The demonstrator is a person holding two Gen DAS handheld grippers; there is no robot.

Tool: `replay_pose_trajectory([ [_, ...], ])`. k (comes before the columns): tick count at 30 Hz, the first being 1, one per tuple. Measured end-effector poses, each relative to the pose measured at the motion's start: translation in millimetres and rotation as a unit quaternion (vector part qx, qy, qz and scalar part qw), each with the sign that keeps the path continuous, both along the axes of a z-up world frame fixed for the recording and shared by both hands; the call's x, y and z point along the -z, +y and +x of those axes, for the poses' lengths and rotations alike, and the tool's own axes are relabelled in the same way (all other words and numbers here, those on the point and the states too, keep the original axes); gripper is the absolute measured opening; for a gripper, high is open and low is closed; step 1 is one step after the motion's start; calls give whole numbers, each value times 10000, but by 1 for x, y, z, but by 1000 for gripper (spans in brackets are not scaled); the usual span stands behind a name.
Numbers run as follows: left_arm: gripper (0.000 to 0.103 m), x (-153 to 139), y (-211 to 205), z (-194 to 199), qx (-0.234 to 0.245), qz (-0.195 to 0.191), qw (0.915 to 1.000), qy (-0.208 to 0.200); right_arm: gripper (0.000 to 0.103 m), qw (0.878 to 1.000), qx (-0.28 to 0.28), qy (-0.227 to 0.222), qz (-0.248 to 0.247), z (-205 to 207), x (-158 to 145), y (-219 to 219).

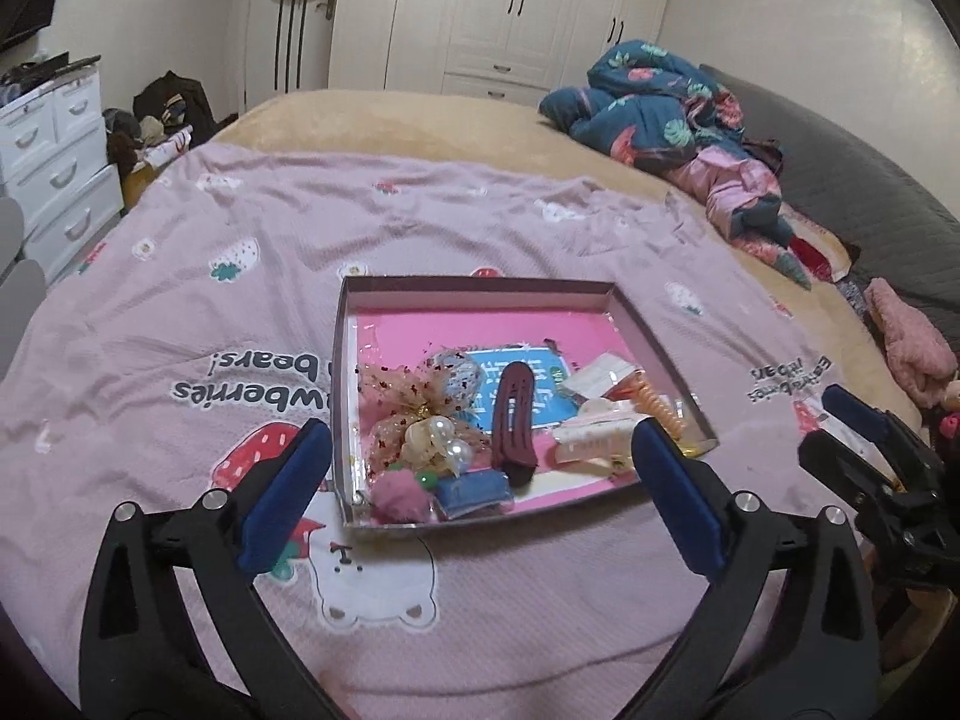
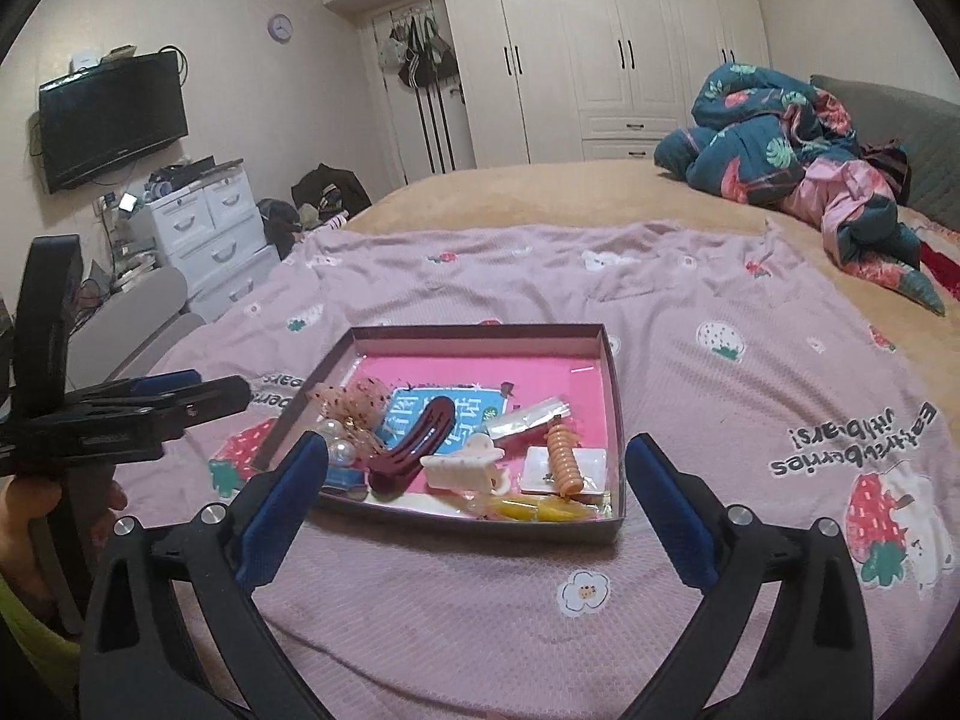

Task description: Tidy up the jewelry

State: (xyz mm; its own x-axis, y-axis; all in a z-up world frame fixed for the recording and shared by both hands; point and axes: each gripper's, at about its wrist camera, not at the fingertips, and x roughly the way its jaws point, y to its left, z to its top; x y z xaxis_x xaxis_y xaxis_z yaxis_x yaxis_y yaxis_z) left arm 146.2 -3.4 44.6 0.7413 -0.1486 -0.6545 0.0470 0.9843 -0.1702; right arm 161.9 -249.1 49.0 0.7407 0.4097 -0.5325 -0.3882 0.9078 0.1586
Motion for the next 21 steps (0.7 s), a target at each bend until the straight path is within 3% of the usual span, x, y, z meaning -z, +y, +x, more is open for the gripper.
replay_pose_trajectory([
  [21, 94, -2, 2, -65, -166, 162, 9995, -233, 99, 9994, -155, -308, -11, -52, -9, 3],
])
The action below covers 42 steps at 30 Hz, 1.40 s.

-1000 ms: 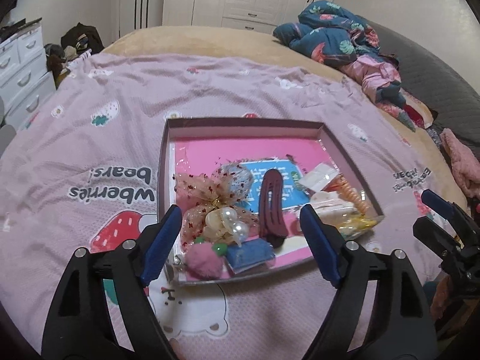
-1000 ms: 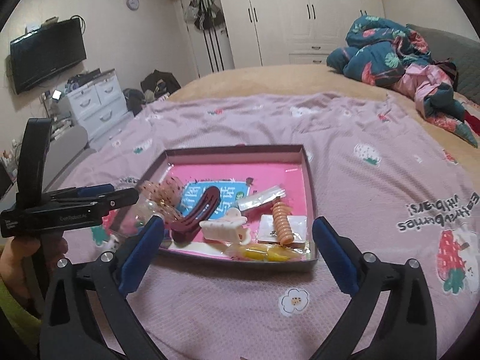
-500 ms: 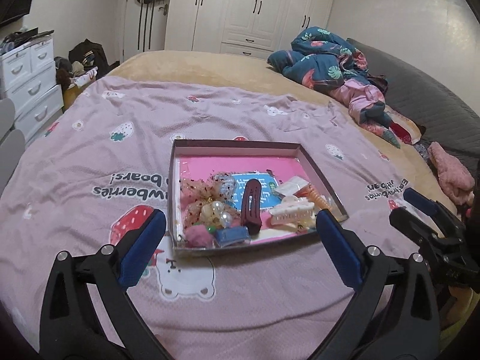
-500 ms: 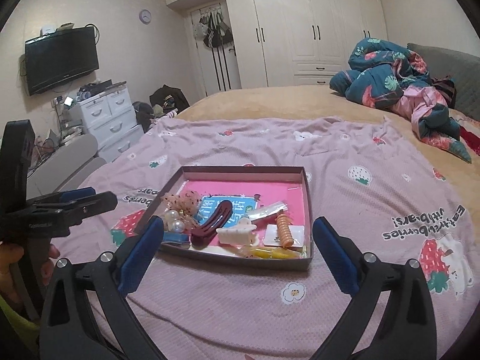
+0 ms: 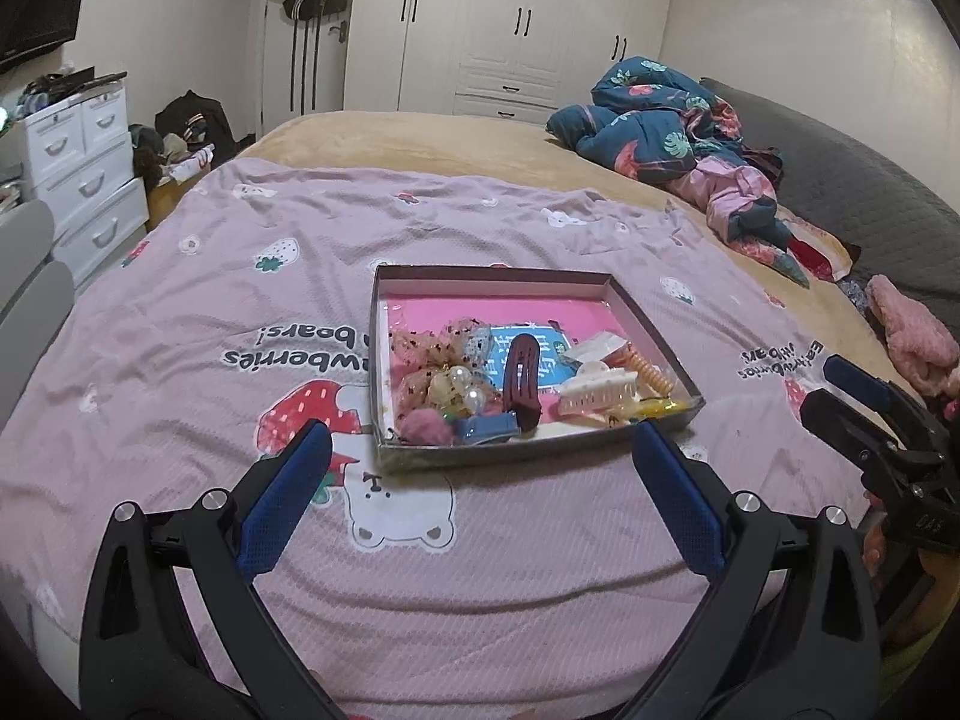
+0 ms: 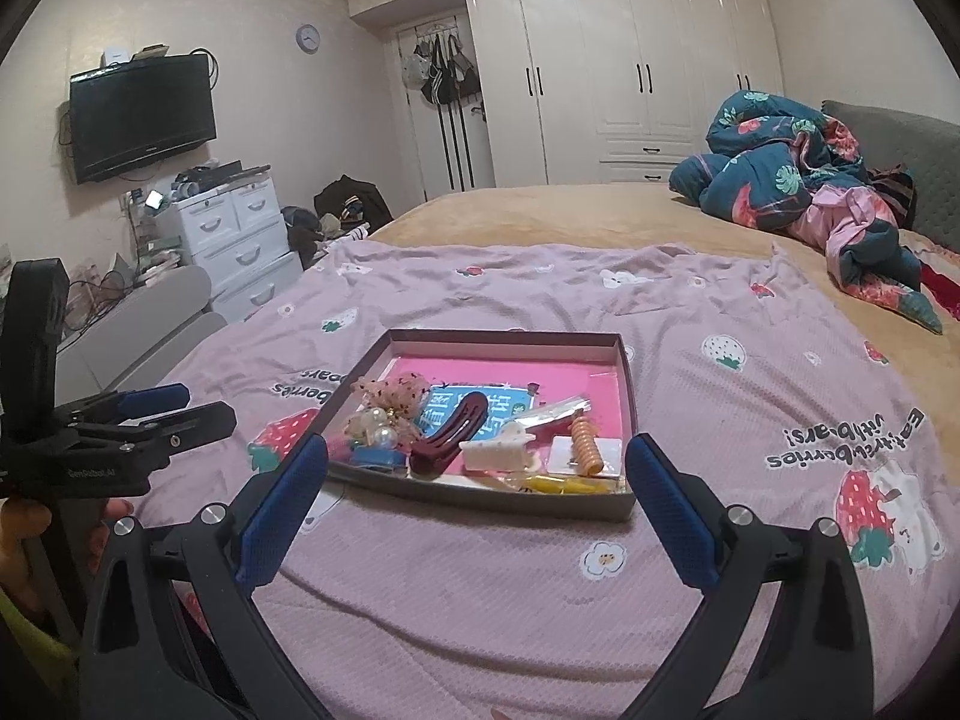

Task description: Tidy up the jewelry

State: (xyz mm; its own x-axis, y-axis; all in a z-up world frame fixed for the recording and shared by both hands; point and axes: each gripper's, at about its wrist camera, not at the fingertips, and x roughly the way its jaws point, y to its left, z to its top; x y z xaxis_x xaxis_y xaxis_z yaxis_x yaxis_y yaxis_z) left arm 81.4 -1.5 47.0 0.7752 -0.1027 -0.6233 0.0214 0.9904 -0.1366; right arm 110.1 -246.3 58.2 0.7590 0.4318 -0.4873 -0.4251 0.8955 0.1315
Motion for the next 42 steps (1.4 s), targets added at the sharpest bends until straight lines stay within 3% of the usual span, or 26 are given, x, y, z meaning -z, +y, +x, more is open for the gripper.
replay_pose_trajectory([
  [8, 94, 8, 3, -18, -85, -46, 9998, -177, 99, 9999, 88, -65, -42, -12, 11, 0],
  [18, 94, 27, 6, -26, -88, -64, 9999, -47, 99, 9998, 136, 9, -135, -18, 24, -4],
  [42, 94, 36, 1, -27, -84, -27, 10000, 29, 99, 9995, 109, 254, -151, -17, 36, -2],
])
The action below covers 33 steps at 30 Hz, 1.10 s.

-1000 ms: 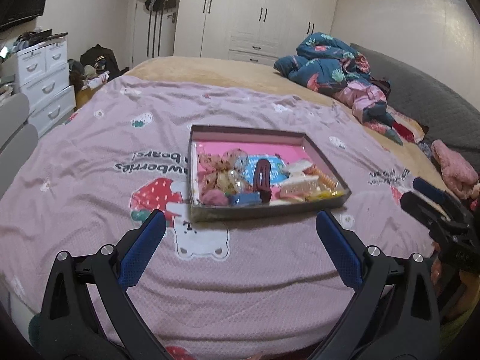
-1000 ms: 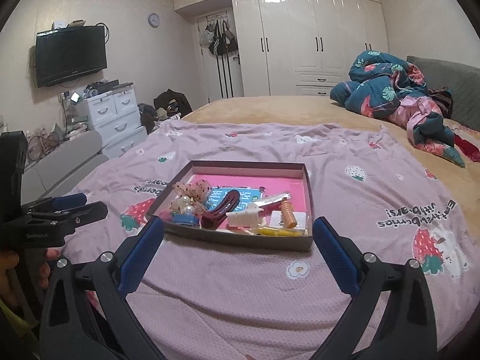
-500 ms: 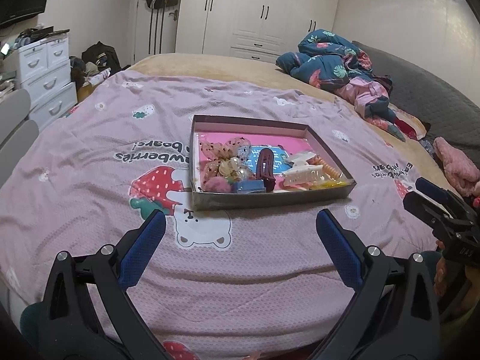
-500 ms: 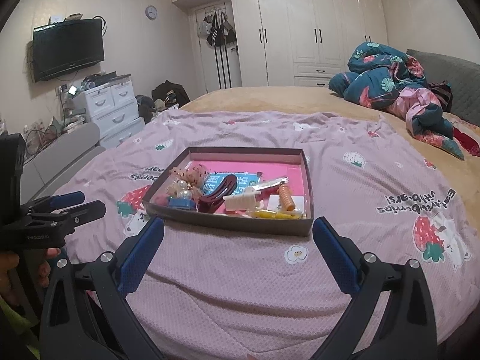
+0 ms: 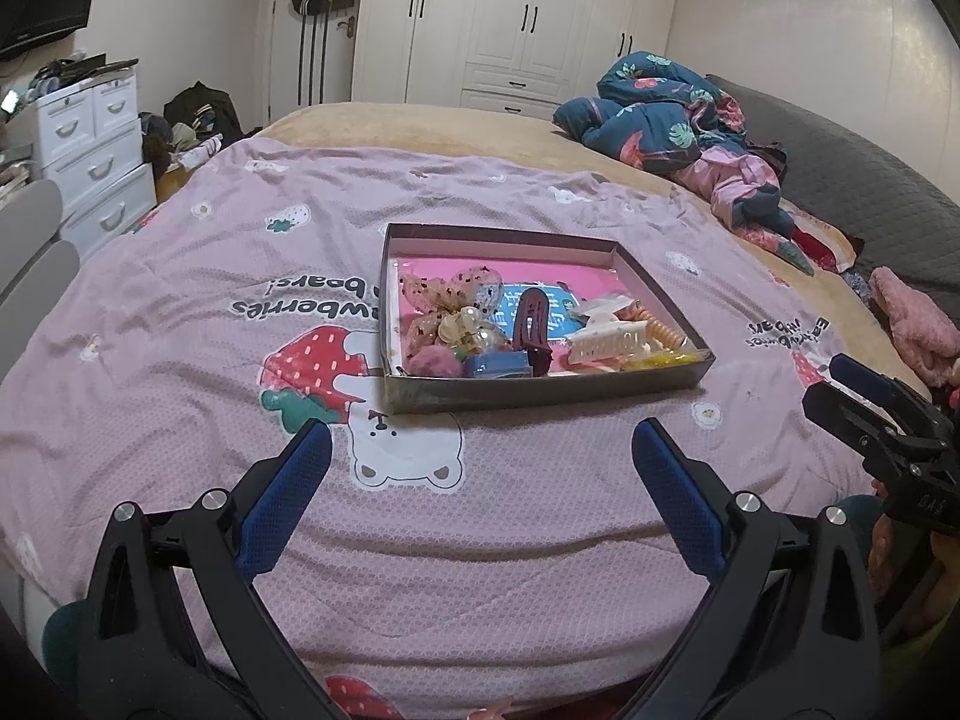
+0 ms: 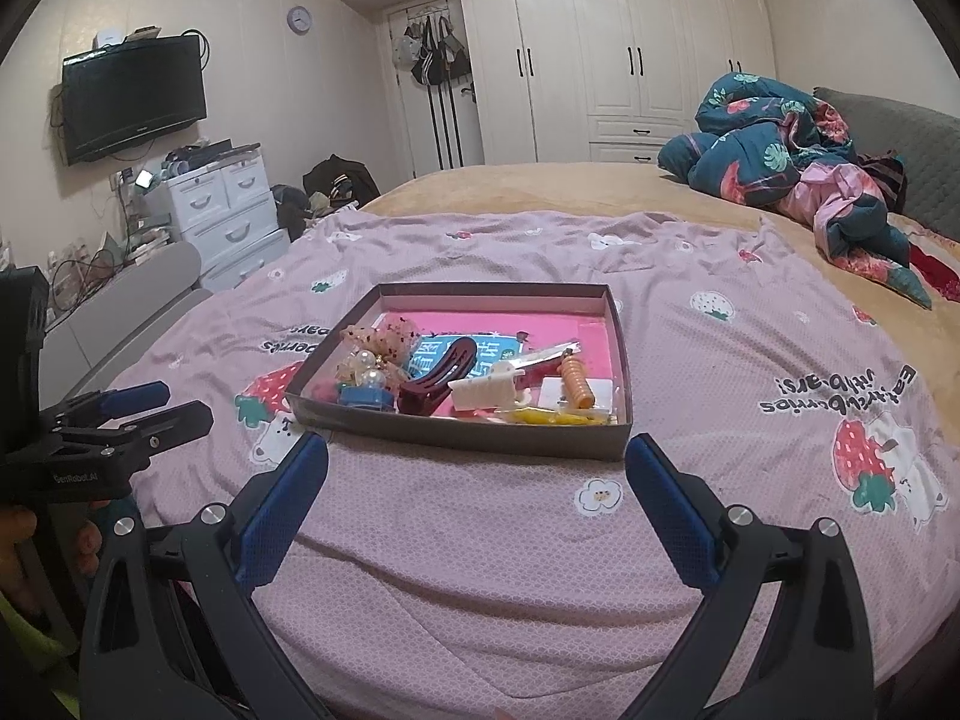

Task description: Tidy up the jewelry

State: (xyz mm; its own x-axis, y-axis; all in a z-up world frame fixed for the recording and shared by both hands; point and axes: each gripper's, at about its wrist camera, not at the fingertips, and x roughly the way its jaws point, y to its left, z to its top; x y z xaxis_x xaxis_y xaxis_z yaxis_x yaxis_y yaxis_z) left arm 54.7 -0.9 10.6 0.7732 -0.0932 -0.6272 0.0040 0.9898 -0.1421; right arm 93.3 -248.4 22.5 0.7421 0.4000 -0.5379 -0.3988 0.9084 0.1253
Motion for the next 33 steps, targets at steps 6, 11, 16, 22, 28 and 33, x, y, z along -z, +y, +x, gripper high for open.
replay_pose_trajectory([
  [6, 94, 0, -1, 0, 6, 10, 10000, 1, 99, 10000, 8, -1, 3, 0, 0, -1],
  [11, 94, 1, -1, -1, 7, 28, 10000, 19, 99, 10000, 12, -3, 6, 0, 0, -1],
  [16, 94, 1, -1, -1, 9, 24, 10000, 7, 99, 10000, 12, -1, 7, 0, 0, -1],
  [22, 94, 2, -1, -1, 4, 18, 10000, 3, 99, 10000, 11, 2, 8, 1, 0, -2],
  [28, 94, 1, 1, -2, -9, 26, 10000, -3, 99, 10000, 11, 8, 8, 0, 0, -2],
  [33, 94, 1, 2, -2, -13, 37, 10000, -8, 99, 10000, 13, 5, 7, 0, 0, -2],
])
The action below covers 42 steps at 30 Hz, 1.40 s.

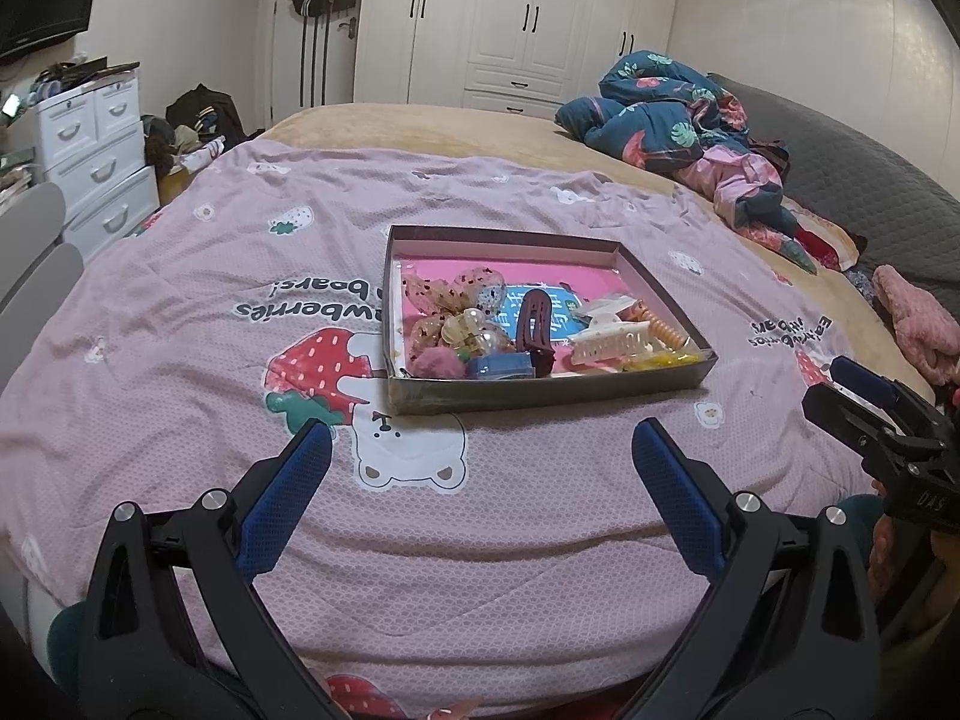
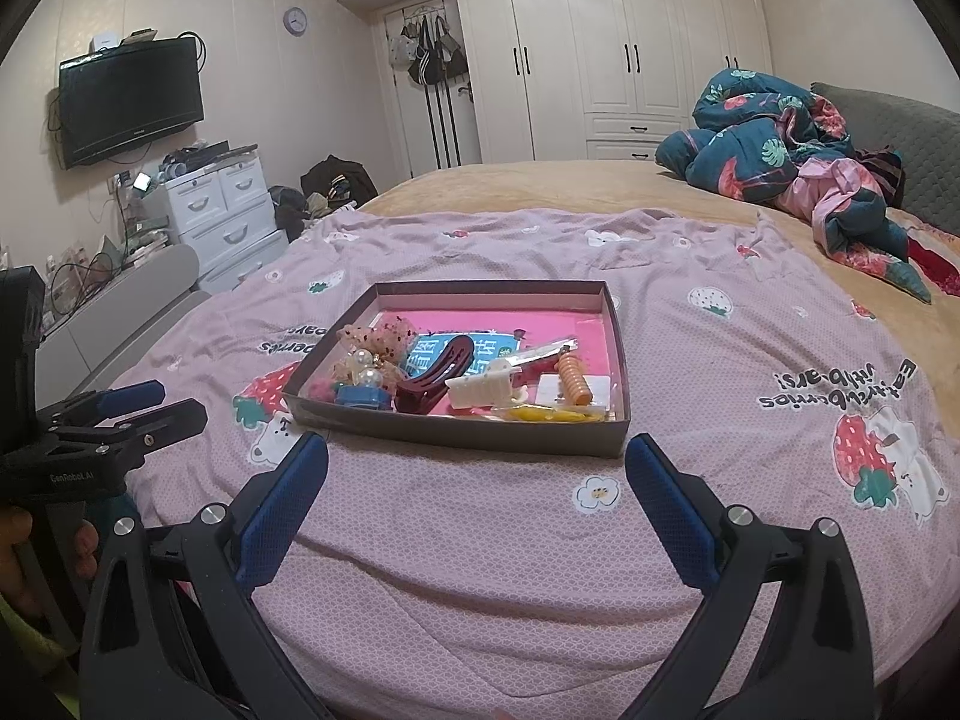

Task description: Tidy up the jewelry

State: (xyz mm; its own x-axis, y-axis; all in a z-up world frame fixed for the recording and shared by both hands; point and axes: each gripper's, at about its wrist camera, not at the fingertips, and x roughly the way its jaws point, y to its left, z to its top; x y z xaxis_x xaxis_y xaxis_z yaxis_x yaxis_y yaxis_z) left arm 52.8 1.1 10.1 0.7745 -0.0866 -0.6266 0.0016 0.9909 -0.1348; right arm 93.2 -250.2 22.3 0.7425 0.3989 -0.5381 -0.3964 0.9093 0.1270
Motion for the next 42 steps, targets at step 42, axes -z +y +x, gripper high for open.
replay_pose_trajectory([
  [42, 94, -3, 3, 1, -32, 25, 10000, 21, 99, 10000, -16, 10, -5, 1, 0, 1],
])
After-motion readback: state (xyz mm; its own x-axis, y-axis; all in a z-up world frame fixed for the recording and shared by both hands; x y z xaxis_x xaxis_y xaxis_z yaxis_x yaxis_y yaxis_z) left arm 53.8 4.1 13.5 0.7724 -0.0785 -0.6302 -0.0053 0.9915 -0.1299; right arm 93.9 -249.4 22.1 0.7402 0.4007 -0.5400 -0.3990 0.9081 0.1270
